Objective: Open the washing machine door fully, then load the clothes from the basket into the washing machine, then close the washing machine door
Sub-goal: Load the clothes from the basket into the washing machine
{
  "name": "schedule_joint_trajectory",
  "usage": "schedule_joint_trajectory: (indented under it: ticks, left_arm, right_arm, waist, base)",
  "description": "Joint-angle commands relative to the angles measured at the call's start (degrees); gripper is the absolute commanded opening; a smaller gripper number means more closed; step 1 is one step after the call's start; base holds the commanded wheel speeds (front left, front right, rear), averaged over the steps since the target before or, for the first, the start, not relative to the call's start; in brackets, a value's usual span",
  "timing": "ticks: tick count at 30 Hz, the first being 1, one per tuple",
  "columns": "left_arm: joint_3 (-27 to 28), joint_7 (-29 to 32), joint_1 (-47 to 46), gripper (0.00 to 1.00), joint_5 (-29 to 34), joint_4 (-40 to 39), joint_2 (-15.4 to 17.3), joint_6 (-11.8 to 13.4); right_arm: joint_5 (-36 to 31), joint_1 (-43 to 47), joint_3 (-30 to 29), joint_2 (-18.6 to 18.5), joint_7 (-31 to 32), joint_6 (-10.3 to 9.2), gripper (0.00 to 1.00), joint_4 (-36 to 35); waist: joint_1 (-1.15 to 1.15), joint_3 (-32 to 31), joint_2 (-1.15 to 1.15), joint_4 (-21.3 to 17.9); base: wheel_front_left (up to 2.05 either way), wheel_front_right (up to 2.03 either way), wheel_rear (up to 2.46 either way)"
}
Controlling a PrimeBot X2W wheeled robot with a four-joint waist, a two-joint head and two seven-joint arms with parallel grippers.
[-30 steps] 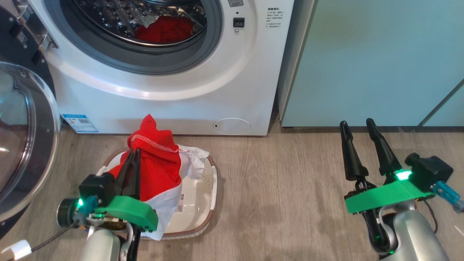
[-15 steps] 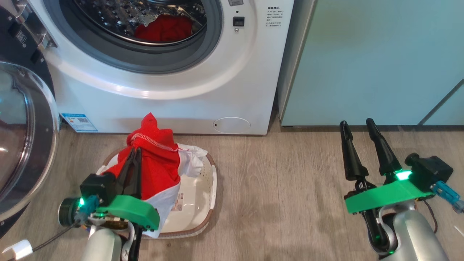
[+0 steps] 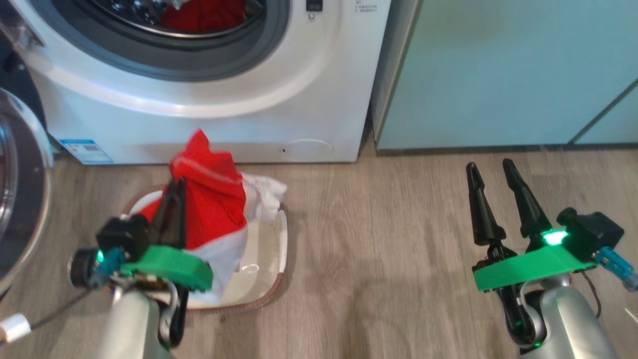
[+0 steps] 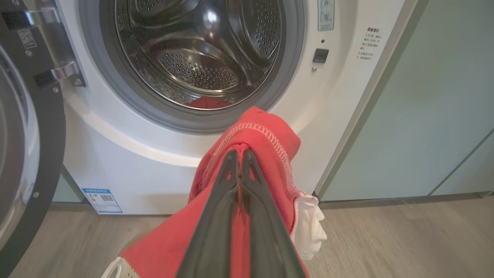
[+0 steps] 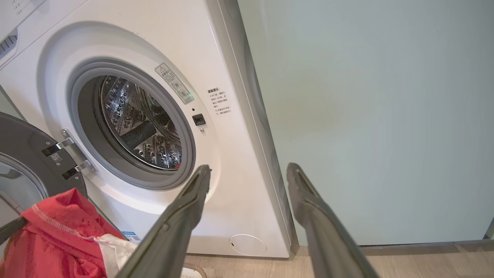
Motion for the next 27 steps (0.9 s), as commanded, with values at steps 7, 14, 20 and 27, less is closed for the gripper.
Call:
schedule_joint_trajectory:
  ticks: [7, 14, 20, 27]
  left_arm:
    - [5.2, -0.7, -11.3, 0.00, 1.9, -2.8, 0.3, -1.1]
    - [11.9, -0.7, -24.3, 0.00, 0.9, -1.9, 1.3, -2.6]
    - [16.1, -0.7, -36.8, 0.00, 1.1, 0.1, 4.0, -3.3]
    - [17.5, -0.7, -50.9, 0.00, 1.2, 9.0, 8.1, -3.8]
  right_arm:
    - [-0.1, -3.6, 1.2, 0.1, -0.5, 0.00, 1.00, -2.9]
    - [0.4, -6.1, 2.0, 0.1, -0.5, 0.00, 1.00, -3.4]
    - [0.8, -8.1, 2.6, 0.2, -0.5, 0.00, 1.00, -3.7]
    - [1.8, -9.9, 3.5, 0.4, -0.5, 0.00, 1.00, -4.0]
  waist:
    - [0.00, 7.5, 0.00, -2.3]
    - [0.00, 14.8, 0.00, -4.7]
    - [0.00, 20.1, 0.00, -7.0]
    - [0.00, 25.6, 0.00, -9.3]
  base:
    - [0.00, 0.00, 0.00]
    - [0.00, 0.00, 0.00]
    - [0.00, 0.00, 0.00]
    - [0.00, 0.00, 0.00]
